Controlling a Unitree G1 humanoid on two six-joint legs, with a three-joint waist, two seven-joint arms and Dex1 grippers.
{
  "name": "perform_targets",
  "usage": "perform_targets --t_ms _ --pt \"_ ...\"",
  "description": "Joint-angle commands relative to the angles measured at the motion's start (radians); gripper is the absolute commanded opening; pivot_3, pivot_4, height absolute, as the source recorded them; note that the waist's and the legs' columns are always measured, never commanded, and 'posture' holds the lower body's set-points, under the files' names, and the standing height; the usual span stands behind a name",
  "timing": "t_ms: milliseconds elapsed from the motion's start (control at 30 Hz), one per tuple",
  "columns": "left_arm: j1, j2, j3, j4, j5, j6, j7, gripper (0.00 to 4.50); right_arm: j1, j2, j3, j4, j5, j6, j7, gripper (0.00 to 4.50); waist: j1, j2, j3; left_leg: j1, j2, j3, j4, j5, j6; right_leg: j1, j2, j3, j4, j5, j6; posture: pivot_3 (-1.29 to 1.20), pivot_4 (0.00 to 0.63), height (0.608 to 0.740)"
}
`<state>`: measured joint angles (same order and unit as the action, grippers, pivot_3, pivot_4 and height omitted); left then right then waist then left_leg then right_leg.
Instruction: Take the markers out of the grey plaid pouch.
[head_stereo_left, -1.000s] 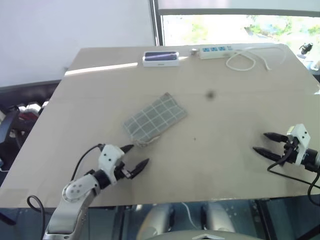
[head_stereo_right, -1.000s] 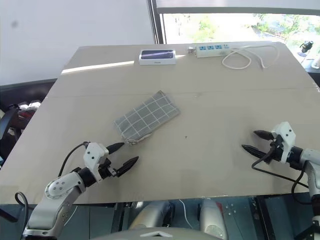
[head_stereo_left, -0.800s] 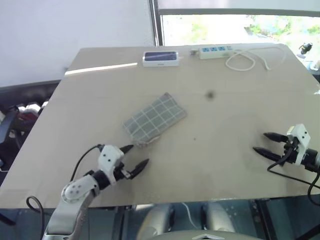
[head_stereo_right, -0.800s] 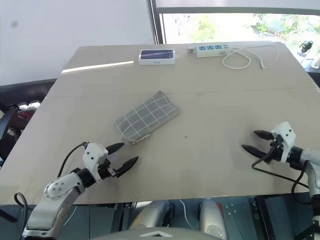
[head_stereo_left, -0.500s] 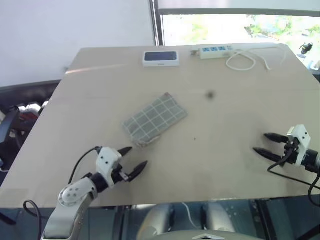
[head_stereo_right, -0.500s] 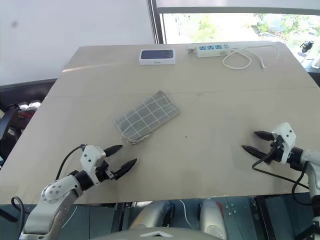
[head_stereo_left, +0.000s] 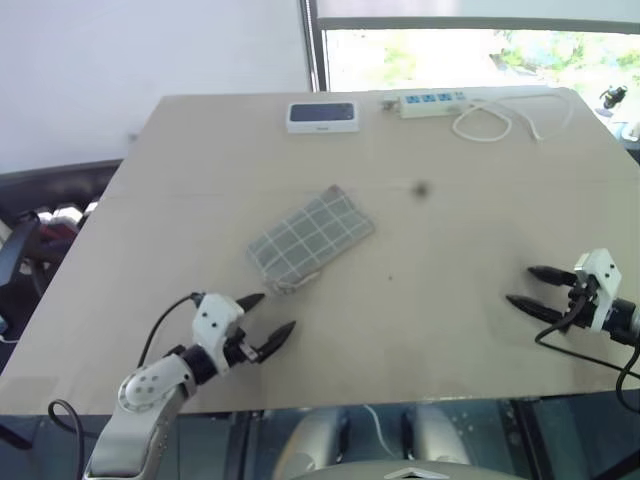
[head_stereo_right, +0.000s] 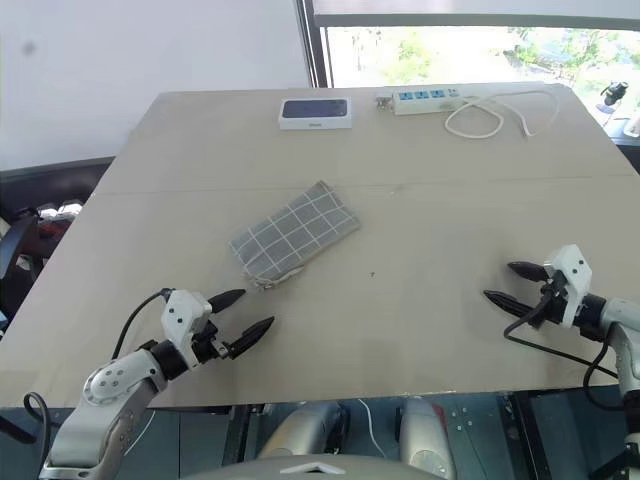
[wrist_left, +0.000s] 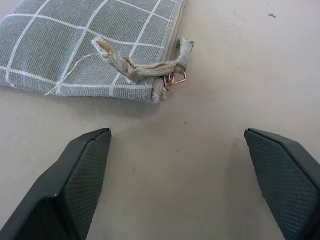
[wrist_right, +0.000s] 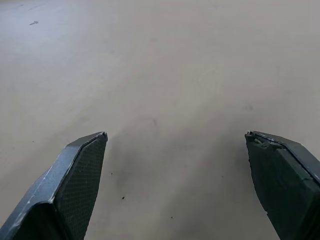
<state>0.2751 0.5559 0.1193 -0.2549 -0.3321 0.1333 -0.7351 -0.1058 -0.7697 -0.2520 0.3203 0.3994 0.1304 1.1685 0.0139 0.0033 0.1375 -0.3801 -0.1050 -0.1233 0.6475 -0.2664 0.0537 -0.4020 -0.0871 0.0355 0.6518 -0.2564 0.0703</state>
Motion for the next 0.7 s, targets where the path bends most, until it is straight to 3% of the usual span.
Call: perform_targets --t_ms 33,267,367,700 --pt "-0.007 0.057 0.065 0.029 0.046 -0.019 0.013 4.41 -0.003 -0.017 -0.044 -0.061 0.065 0.040 0.029 4.50 -0.001 0.000 0.000 0.000 0.000 0.000 0.000 0.000 0.000 0.000 0.000 0.000 0.000 0.000 0.000 0.00 0.150 0.740" --pt "-0.092 0.123 0.172 0.152 0.117 -0.164 0.052 4.41 0.042 -0.036 -0.050 -0.194 0.169 0.153 0.096 4.50 0.002 0.000 0.001 -0.002 0.000 0.000 0.000 0.000 0.001 0.000 0.000 -0.001 -0.002 0.000 0.000 0.00 0.150 0.740" --pt "-0.159 0.149 0.183 0.243 0.185 -0.307 0.075 4.41 0.067 -0.045 -0.050 -0.295 0.213 0.214 0.103 4.50 0.003 -0.001 0.002 -0.003 0.001 -0.003 0.000 0.000 0.000 0.000 0.000 -0.004 -0.004 0.000 0.000 0.00 0.150 0.740" --pt "-0.248 0.244 -0.021 0.400 0.518 -0.796 0.099 4.41 0.066 -0.055 -0.057 -0.475 0.273 0.322 0.058 4.50 0.001 -0.001 0.002 -0.005 0.000 -0.002 -0.001 0.001 -0.002 -0.001 0.000 -0.003 -0.009 0.001 0.000 0.00 0.150 0.740"
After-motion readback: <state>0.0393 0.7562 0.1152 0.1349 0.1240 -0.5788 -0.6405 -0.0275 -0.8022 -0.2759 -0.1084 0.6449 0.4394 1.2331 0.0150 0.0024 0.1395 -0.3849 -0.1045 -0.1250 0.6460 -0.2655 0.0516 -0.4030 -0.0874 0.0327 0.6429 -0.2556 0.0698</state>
